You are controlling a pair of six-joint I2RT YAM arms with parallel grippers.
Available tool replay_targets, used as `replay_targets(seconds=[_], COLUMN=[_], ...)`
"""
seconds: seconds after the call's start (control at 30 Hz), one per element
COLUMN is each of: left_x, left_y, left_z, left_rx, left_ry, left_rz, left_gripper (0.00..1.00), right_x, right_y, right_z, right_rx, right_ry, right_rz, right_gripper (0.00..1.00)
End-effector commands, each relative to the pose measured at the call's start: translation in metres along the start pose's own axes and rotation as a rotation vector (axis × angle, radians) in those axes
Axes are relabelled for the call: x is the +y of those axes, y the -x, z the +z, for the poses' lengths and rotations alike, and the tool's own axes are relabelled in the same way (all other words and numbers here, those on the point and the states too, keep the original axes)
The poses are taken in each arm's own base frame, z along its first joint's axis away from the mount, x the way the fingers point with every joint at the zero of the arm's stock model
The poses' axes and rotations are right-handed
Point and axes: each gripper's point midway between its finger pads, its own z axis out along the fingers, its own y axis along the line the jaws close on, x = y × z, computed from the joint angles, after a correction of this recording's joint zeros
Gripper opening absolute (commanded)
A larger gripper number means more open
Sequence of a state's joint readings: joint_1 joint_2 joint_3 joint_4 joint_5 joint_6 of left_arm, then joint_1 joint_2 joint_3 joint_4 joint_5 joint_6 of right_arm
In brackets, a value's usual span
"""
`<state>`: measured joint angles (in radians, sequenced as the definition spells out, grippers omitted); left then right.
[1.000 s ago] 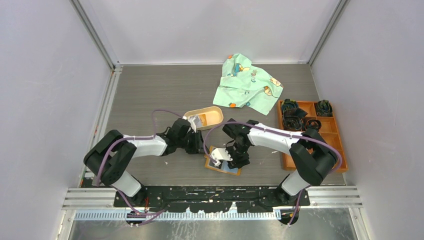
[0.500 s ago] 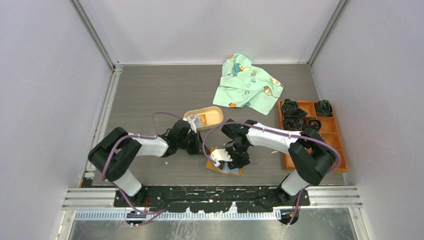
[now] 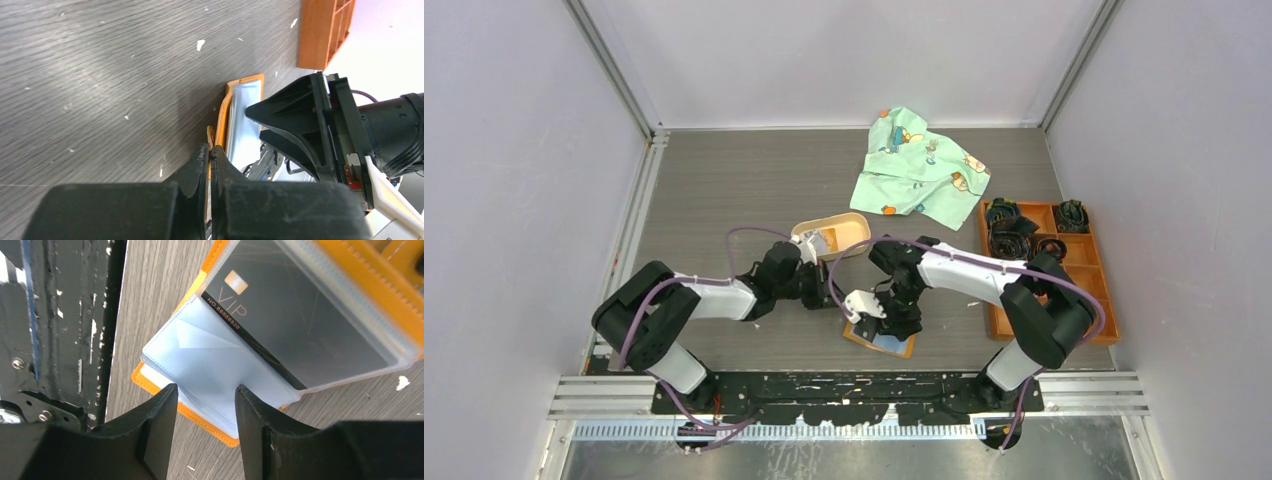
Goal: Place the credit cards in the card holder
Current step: Close the card holder at the center of the board.
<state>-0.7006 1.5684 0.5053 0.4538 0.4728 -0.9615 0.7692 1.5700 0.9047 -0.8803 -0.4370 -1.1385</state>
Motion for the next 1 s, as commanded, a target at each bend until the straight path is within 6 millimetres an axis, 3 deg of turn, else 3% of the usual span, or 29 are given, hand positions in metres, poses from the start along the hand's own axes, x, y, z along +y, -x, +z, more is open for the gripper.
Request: replay_targets(seconds=[0.0,0.13,0.27,0.43,0.6,0.8,0.97], left_x=[-0.052,-0.058,-0.067,-0.089,-0.106,-0.113,-0.093], left_y=[0.017,0.022,0.028,0.043,0.048,0.021,-0.002], left_z=[-0.005,-0.006,-0.007,-0.011,-0.009,0.003,0.017], left_rx=[-0.028,-0.032,-0.031,-0.017,0.014,0.083,0.135], left_ry=[-0.165,-0.166,-0.169,-0.166,-0.195,-0.204,-0.175], left_rz=[0.060,0.075,0.097,0.175,0.195,0.200,0.162], left_gripper=[0.00,0.00,0.00,0.00,0.00,0.00,0.00], right_x=[-0.010,-0.011,-0.009,0.007,0.004,0.003,0.004], right_y=[0.031,0.033,0.018,0.014,0.010,0.022,0.018], right_z=[-0.019,-0.043,-0.063,-0.062,-0.065,-0.100,-0.097], right_rx=[-0.147,-0.244,-0.295,-0.330,-0.311,-0.437,-0.445], right_ry=[-0.028,-0.044,-0.099,-0.099,-0.108,-0.215,-0.200], right_rz=[0.059,0.096,0.069,-0.072,-0.077,-0.066,-0.051], right_gripper=[0.51,0.54,0.60,0.64,0.62,0.61,0.61])
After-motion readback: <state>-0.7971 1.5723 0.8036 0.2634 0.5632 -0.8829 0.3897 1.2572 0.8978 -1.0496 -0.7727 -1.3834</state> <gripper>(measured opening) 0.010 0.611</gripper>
